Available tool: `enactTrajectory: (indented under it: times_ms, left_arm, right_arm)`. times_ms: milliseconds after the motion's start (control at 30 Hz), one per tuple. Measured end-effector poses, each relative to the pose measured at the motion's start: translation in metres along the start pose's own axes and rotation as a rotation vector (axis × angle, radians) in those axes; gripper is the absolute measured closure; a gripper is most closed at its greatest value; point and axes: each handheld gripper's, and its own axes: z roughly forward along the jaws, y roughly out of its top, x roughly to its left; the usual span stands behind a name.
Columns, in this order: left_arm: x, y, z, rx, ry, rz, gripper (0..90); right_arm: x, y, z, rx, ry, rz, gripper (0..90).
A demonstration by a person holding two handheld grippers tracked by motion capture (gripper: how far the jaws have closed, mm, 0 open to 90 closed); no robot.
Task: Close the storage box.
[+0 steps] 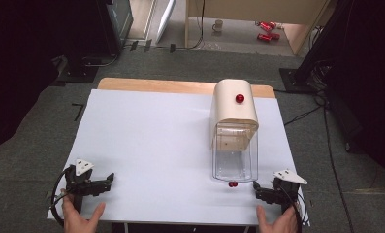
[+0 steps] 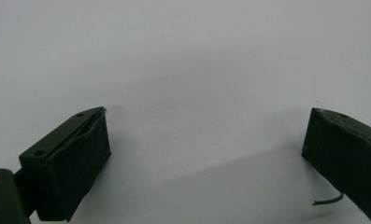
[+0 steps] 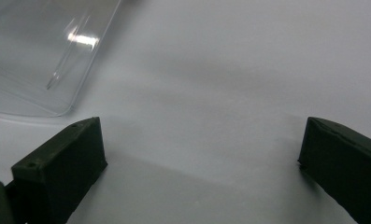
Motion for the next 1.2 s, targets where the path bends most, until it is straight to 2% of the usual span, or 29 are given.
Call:
enactTrajectory:
  times_ms: [267,333,367,433,533,600,700,733,767,1000,1100,1200]
  left_arm:
    - [0.000,0.000,0.000,0.000,-0.001,0.000,0.9]
    - [0.000,0.000,0.000,0.000,-0.001,0.000,0.9]
    - [0.000,0.000,0.000,0.000,-0.001,0.000,0.9]
    - [0.000,0.000,0.000,-0.001,-0.001,0.001,0.9]
    - [0.000,0.000,0.000,-0.002,0.000,0.002,0.9]
    - [0.000,0.000,0.000,-0.002,0.000,0.001,0.9]
    - [0.000,0.000,0.000,-0.001,0.001,0.002,0.9]
    - [0.000,0.000,0.000,-0.001,0.001,0.002,0.9]
    - [0.000,0.000,0.000,-0.001,0.001,0.002,0.9]
    - [0.000,0.000,0.000,0.000,0.001,0.002,0.9]
    - [0.000,0.000,0.000,0.000,0.001,0.002,0.9]
    - [0.000,0.000,0.000,0.000,0.001,0.002,0.9]
  right_arm:
    - [0.000,0.000,0.000,-0.006,0.001,0.006,1.0]
    - [-0.001,-0.001,-0.002,-0.015,-0.009,0.029,6.6]
    - [-0.001,-0.001,-0.002,-0.015,-0.009,0.029,6.6]
    - [-0.001,-0.003,-0.005,-0.033,-0.037,0.046,14.6]
    - [-0.001,-0.005,-0.010,-0.042,-0.034,0.076,15.5]
    - [0.000,-0.006,-0.011,-0.043,-0.034,0.075,15.8]
    - [0.012,-0.009,-0.017,-0.058,-0.049,0.048,18.0]
    - [0.012,-0.009,-0.017,-0.058,-0.049,0.048,18.0]
    - [0.020,-0.009,-0.021,-0.071,-0.055,0.036,19.0]
    - [0.036,-0.007,-0.037,-0.114,-0.034,0.060,22.3]
    - [0.040,-0.006,-0.041,-0.128,-0.023,0.065,23.5]
    - [0.046,-0.004,-0.048,-0.154,-0.011,0.075,28.4]
